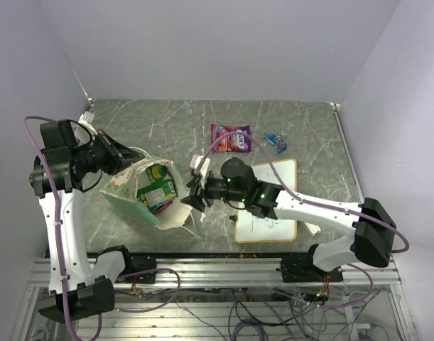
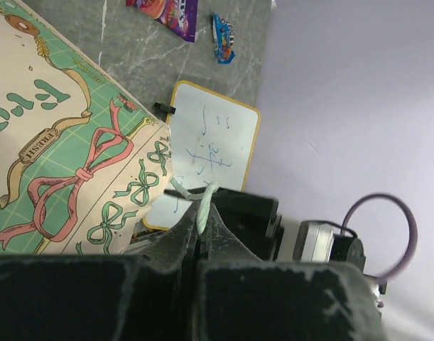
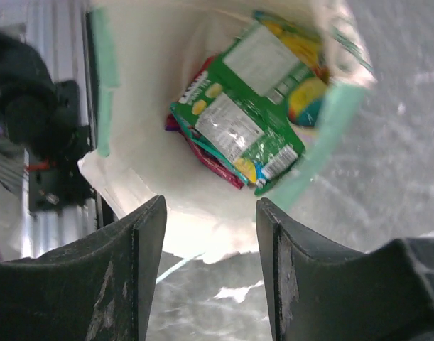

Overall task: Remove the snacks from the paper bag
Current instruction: Pick up the snack from the paper bag.

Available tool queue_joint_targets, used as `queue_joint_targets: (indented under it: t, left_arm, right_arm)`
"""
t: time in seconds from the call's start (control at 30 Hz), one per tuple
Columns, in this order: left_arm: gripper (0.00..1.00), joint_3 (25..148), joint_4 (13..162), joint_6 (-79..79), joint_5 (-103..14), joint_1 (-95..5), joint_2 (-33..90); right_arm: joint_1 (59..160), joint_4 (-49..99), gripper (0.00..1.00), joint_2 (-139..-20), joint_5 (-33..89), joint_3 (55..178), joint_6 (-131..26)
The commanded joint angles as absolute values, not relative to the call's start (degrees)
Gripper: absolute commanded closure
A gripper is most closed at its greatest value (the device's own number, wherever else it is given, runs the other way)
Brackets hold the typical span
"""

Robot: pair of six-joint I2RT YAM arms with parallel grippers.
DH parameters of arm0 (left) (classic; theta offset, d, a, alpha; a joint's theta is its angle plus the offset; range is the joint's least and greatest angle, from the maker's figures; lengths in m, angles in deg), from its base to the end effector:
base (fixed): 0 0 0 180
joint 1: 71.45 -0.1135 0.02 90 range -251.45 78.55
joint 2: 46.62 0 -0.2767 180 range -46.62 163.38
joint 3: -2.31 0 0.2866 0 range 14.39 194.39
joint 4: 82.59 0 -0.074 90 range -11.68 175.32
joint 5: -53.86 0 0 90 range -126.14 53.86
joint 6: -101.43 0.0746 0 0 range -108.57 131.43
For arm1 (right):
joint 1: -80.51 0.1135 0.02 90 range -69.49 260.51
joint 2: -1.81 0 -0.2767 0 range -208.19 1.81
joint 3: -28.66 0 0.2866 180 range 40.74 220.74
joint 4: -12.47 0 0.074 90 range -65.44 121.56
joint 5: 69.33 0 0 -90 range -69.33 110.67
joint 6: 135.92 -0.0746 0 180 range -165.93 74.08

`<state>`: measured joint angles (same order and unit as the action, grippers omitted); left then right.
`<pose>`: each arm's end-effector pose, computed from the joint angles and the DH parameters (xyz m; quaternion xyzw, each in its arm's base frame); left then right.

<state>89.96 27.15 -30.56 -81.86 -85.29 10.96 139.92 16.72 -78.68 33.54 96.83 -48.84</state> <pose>0.2225 -0.0002 0.4093 -0.2467 0.8151 -0.4361 0.2907 0.1867 0.3484 0.2834 -0.4360 0.6700 0.3843 0.4618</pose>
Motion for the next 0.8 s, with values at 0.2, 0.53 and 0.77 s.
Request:
queue_joint_targets:
  t: [0.2,0.53,0.77]
  left_arm:
    - [0.93,91.16,25.91,-29.13,-82.94,-84.72,10.22]
    - [0.93,94.17,20.85,-25.21,-81.38,-84.72,11.61]
    - [0.93,94.1,21.09,-25.83,-80.92,-84.78,11.48]
  right_arm:
    - [146.02,17.02,0.51,-91.54,42.06,106.28,-4.1]
    - [146.46,19.82,0.48,-103.27,39.53,113.1,8.76]
    - [146.5,17.77,0.46,-107.2,38.49,114.15,11.86]
